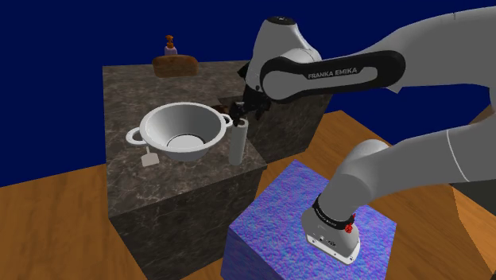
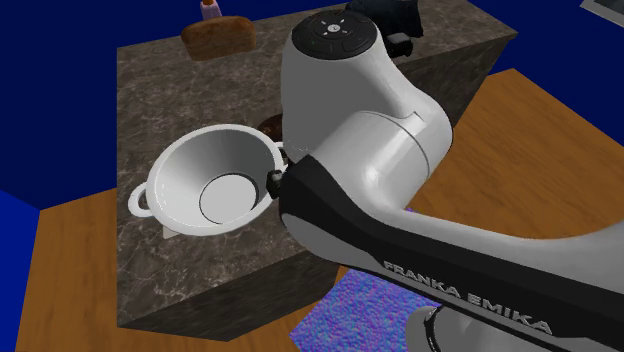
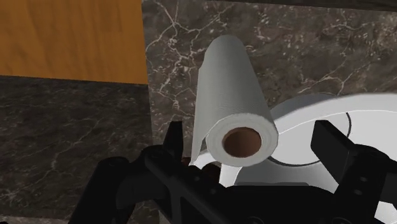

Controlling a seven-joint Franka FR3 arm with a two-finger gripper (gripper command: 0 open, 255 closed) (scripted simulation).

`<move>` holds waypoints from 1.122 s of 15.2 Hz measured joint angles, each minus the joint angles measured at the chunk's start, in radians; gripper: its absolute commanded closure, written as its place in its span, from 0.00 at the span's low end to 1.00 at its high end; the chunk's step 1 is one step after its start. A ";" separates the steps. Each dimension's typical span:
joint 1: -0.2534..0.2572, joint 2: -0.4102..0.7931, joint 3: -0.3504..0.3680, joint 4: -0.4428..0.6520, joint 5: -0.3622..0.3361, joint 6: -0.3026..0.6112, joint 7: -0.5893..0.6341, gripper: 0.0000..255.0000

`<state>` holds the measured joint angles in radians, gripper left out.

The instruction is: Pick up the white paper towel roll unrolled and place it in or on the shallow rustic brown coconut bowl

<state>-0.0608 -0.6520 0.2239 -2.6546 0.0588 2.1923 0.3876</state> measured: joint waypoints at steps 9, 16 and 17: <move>-0.011 0.074 0.015 -0.058 0.000 0.138 0.017 0.00; -0.012 0.075 0.016 -0.058 0.000 0.141 0.018 1.00; -0.012 0.075 0.016 -0.059 0.000 0.141 0.018 1.00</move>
<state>-0.0724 -0.5770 0.2397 -2.7132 0.0584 2.3330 0.4051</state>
